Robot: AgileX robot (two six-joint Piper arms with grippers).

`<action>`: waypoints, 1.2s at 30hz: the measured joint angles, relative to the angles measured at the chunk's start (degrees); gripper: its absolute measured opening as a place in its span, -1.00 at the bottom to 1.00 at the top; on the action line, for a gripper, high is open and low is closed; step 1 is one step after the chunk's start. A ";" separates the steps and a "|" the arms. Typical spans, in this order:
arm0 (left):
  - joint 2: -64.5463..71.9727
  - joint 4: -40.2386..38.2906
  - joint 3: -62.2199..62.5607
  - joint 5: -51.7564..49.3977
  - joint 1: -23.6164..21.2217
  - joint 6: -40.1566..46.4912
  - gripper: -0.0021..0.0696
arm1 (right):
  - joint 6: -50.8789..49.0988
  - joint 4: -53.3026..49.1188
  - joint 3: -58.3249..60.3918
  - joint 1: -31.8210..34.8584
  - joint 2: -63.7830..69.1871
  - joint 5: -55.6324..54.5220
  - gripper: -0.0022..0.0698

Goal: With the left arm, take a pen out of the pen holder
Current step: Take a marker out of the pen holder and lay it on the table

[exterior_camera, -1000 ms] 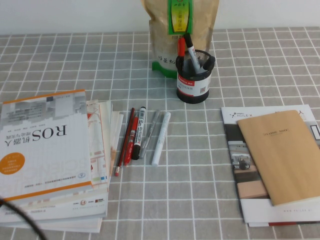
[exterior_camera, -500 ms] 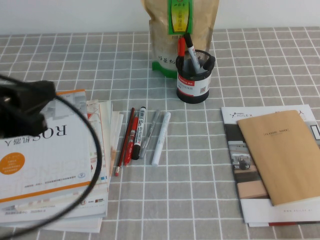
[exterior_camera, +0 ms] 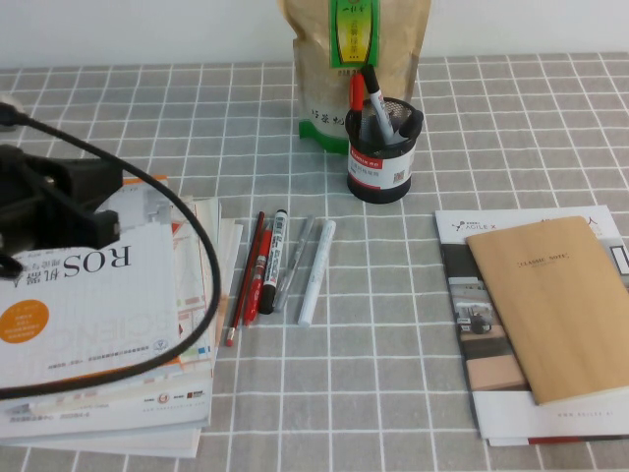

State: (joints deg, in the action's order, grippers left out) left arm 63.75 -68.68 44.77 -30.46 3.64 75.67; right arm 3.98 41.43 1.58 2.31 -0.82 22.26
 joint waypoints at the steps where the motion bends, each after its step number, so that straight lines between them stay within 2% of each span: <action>1: 0.00 1.50 0.19 1.81 1.25 -1.41 -0.95 | 0.00 0.00 0.00 0.00 0.00 0.00 -0.97; 4: 0.00 8.00 0.23 9.20 6.20 -8.46 -0.95 | 0.00 0.00 0.00 0.00 0.00 0.00 -0.97; 8: 1.30 20.51 0.26 16.93 13.17 -21.11 -0.95 | 0.00 0.00 0.00 0.00 0.00 0.00 -0.97; 9: 2.04 26.99 0.26 19.72 15.74 -28.57 -0.95 | 0.00 0.00 0.00 0.00 0.00 0.00 -0.97; 12: 4.16 41.73 0.26 24.89 19.80 -46.53 -0.95 | 0.00 0.00 0.00 0.00 0.00 0.00 -0.97; 14: 5.80 51.55 0.26 28.48 21.25 -60.33 -0.95 | 0.00 0.00 0.00 0.00 0.00 0.00 -0.97; 15: 6.98 59.15 0.26 30.46 21.82 -70.11 -0.95 | 0.00 0.00 0.00 0.00 0.00 0.00 -0.97; 22: 15.47 100.91 2.63 48.48 20.80 -119.63 -0.95 | 0.00 0.00 0.00 0.00 0.00 0.00 -0.97; 24: 19.42 110.60 5.57 53.55 20.09 -129.06 -0.92 | 0.00 0.00 0.00 0.00 0.00 0.00 -0.97; 26: 23.12 116.67 8.61 57.15 19.83 -134.62 -0.84 | 0.00 0.00 0.00 0.00 0.00 0.00 -0.97; 28: 26.95 120.34 11.83 58.89 19.70 -136.37 -0.69 | 0.00 0.00 0.00 0.00 0.00 0.00 -0.97; 32: 33.25 122.47 16.75 60.00 19.70 -137.04 -0.31 | 0.00 0.00 0.00 0.00 0.00 0.00 -0.97; 36: 38.29 122.87 20.07 60.52 19.81 -136.10 0.16 | 0.00 0.00 0.00 0.00 0.00 0.00 -0.97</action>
State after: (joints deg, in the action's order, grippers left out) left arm 102.04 54.20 64.84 30.05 23.44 -60.43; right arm 3.98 41.43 1.58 2.31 -0.82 22.26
